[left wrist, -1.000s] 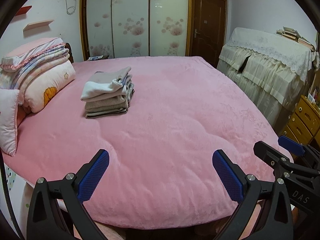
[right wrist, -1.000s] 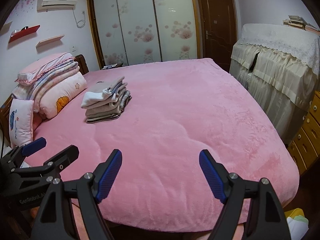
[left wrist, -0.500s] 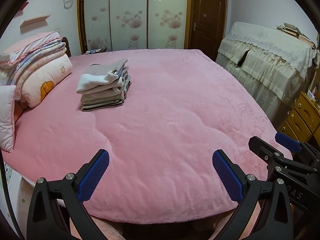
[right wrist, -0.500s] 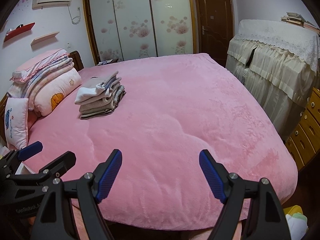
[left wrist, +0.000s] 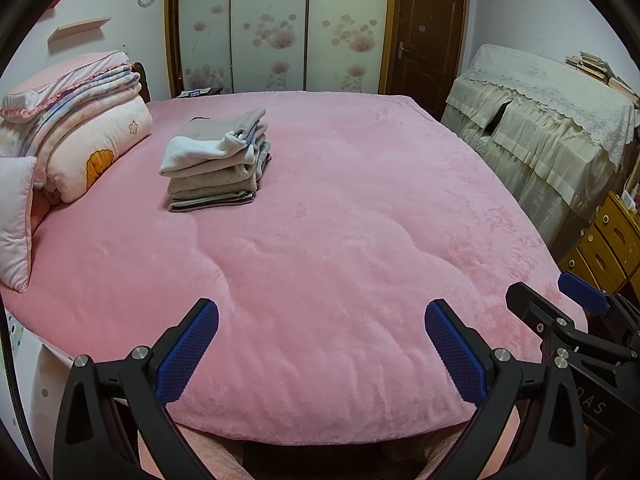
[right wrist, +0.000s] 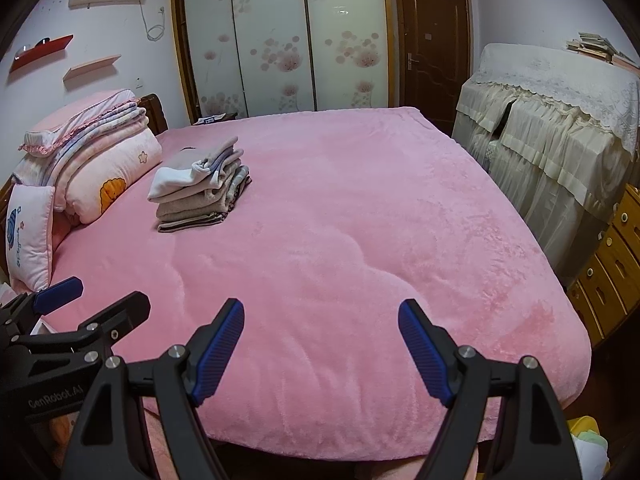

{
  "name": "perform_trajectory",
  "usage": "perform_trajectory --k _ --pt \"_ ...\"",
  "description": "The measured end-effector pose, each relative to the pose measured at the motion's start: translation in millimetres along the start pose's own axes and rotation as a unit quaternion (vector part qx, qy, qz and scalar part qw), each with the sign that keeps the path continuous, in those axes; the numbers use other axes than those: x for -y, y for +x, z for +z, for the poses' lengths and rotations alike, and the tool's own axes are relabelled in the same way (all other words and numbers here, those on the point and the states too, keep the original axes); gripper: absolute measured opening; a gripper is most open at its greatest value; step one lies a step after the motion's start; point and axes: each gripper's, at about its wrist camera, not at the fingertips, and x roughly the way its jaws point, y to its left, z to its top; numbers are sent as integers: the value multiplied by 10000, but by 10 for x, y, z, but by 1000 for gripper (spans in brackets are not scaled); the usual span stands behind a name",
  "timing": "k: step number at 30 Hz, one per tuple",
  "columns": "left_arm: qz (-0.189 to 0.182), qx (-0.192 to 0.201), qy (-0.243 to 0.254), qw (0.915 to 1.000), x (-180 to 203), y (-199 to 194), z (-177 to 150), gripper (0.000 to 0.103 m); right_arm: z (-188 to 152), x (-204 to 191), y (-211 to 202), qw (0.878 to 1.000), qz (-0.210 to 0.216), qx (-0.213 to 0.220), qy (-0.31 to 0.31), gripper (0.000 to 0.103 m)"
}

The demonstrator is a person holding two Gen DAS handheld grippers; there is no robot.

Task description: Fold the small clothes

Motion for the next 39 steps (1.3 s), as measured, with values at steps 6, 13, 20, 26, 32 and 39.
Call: perform_trajectory --k 6,13,20,26,32,39 --pt "-20 -14 -53 10000 -28 -3 4 103 0 -9 -6 10000 3 11 -14 80" --pt "-32 -54 -96 9999 -64 9 2 103 2 -16 -10 10000 6 10 -14 80" --pt "-12 -71 -139 9999 -76 15 -9 103 7 -32 -9 10000 3 11 -20 80" --pt "-13 -118 -169 9998 -71 31 -17 103 5 -36 -9 10000 5 6 -18 80" --pt "-28 -168 -200 9997 -79 50 -16 103 4 -49 -8 10000 -3 -2 -29 80" --pt "-36 -239 -235 9994 -91 74 -21 103 5 -48 -8 10000 -1 -3 -27 80"
